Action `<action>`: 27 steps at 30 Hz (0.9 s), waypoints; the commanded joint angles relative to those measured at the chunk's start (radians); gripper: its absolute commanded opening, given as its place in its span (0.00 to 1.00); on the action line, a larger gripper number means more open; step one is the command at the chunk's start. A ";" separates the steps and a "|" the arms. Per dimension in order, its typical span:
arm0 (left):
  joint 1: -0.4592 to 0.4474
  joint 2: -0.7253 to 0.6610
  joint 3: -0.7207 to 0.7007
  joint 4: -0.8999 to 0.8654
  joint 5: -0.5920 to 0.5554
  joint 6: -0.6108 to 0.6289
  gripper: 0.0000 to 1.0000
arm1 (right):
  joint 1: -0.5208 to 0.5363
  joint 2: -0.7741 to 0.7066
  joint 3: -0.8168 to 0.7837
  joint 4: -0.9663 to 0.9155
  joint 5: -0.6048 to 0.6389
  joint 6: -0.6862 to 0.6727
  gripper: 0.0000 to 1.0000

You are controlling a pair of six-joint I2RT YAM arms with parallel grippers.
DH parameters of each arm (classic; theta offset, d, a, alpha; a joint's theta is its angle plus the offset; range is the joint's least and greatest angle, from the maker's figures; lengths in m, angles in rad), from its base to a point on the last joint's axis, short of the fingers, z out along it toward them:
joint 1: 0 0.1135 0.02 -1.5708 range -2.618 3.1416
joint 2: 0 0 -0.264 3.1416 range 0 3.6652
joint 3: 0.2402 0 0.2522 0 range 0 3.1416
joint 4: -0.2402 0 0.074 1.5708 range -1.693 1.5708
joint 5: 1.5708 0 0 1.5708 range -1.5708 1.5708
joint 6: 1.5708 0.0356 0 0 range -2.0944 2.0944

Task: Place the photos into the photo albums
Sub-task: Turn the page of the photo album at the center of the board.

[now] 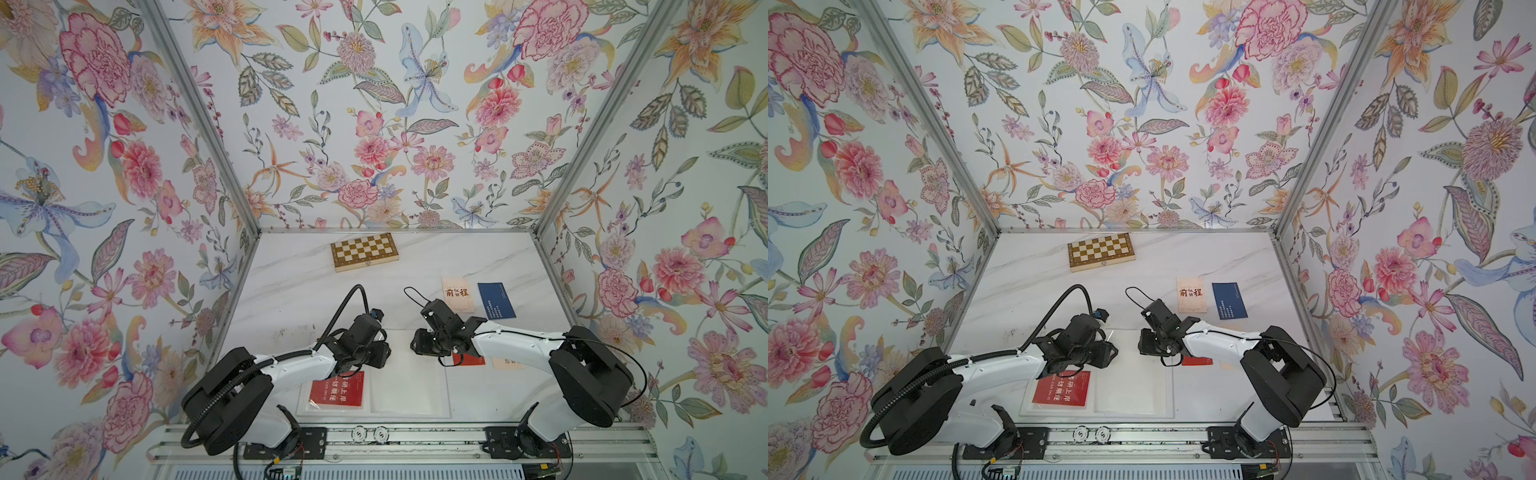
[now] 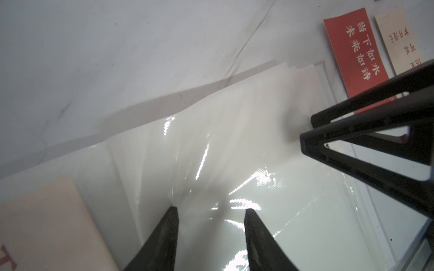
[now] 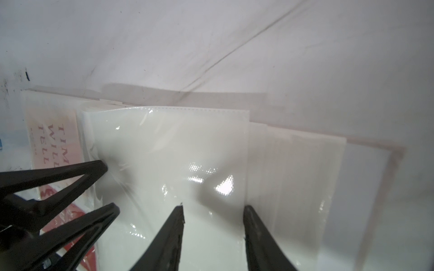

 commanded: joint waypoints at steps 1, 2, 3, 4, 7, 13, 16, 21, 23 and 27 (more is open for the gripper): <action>0.023 0.012 -0.050 -0.110 -0.028 -0.001 0.46 | -0.007 0.020 -0.027 0.019 -0.014 -0.013 0.44; 0.024 0.012 -0.052 -0.108 -0.027 -0.001 0.46 | -0.005 0.021 -0.031 0.025 -0.019 -0.012 0.44; 0.025 0.013 -0.053 -0.105 -0.026 -0.004 0.46 | -0.005 0.020 -0.035 0.035 -0.028 -0.009 0.43; 0.026 0.012 -0.055 -0.104 -0.022 -0.004 0.46 | -0.005 0.019 -0.040 0.043 -0.036 -0.006 0.43; 0.027 0.008 -0.056 -0.099 -0.018 -0.004 0.46 | -0.005 0.007 -0.059 0.081 -0.070 0.002 0.42; 0.032 -0.005 -0.050 -0.094 -0.012 -0.004 0.46 | -0.005 -0.027 -0.079 0.143 -0.129 0.026 0.37; 0.034 -0.010 -0.045 -0.095 -0.009 -0.005 0.47 | -0.005 -0.046 -0.084 0.161 -0.143 0.037 0.31; 0.039 -0.025 -0.036 -0.097 -0.004 0.000 0.47 | -0.002 -0.070 -0.083 0.163 -0.154 0.045 0.14; 0.042 -0.035 -0.030 -0.107 -0.005 0.004 0.47 | 0.002 -0.081 -0.079 0.155 -0.154 0.045 0.09; 0.054 -0.063 -0.012 -0.128 -0.007 0.015 0.47 | 0.010 -0.108 -0.069 0.147 -0.158 0.048 0.04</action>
